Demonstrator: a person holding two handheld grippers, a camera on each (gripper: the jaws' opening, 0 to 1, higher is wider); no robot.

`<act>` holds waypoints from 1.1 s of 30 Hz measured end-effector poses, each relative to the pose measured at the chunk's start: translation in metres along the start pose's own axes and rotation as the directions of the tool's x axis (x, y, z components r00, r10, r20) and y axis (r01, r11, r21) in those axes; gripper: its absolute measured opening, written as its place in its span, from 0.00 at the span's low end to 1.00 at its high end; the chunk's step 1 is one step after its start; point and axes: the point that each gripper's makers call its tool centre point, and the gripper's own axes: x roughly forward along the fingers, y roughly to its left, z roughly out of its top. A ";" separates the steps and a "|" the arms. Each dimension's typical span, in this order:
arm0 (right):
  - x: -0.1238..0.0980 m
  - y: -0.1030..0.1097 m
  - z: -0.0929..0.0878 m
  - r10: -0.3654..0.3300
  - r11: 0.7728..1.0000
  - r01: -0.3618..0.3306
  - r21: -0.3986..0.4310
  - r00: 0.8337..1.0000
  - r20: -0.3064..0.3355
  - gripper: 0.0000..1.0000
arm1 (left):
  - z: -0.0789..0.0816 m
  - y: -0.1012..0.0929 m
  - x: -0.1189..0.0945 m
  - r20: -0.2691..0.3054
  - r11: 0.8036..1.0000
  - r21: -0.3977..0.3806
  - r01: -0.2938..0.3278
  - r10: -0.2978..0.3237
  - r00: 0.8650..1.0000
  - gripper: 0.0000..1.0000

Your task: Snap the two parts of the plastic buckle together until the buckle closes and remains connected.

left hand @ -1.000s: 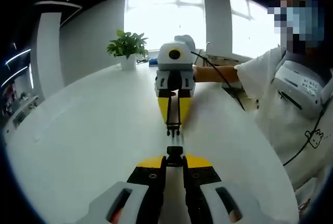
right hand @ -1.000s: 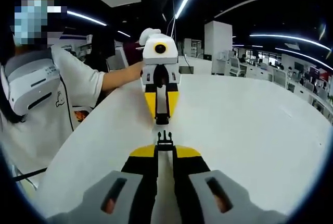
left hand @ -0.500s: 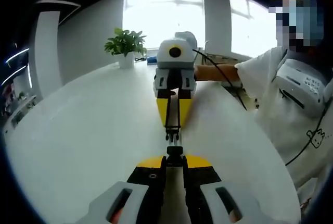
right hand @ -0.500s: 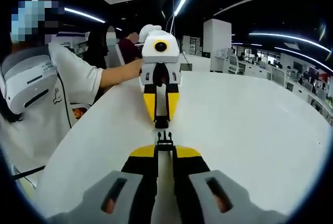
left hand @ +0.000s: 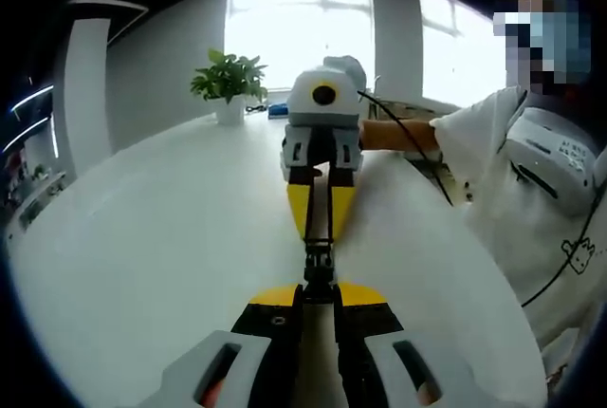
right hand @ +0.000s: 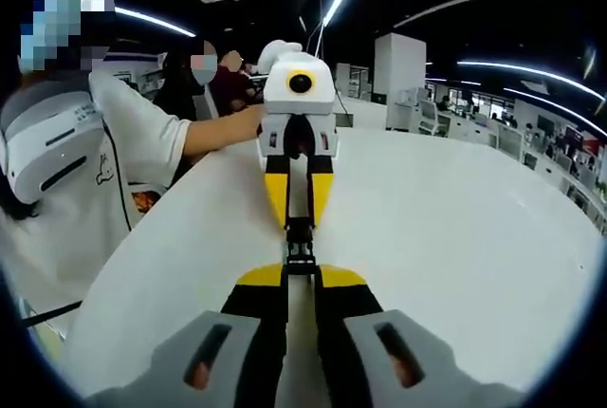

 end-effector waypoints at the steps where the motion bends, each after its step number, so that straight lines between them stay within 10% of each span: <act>1: 0.000 0.000 0.000 -0.002 1.000 0.002 -0.002 1.000 0.000 0.09 | 0.000 0.000 0.000 0.001 1.000 -0.001 0.002 -0.002 1.000 0.12; 33: 0.011 0.003 -0.002 0.018 1.000 -0.018 0.012 1.000 -0.018 0.09 | -0.002 -0.003 0.004 -0.010 1.000 -0.008 -0.009 0.009 1.000 0.11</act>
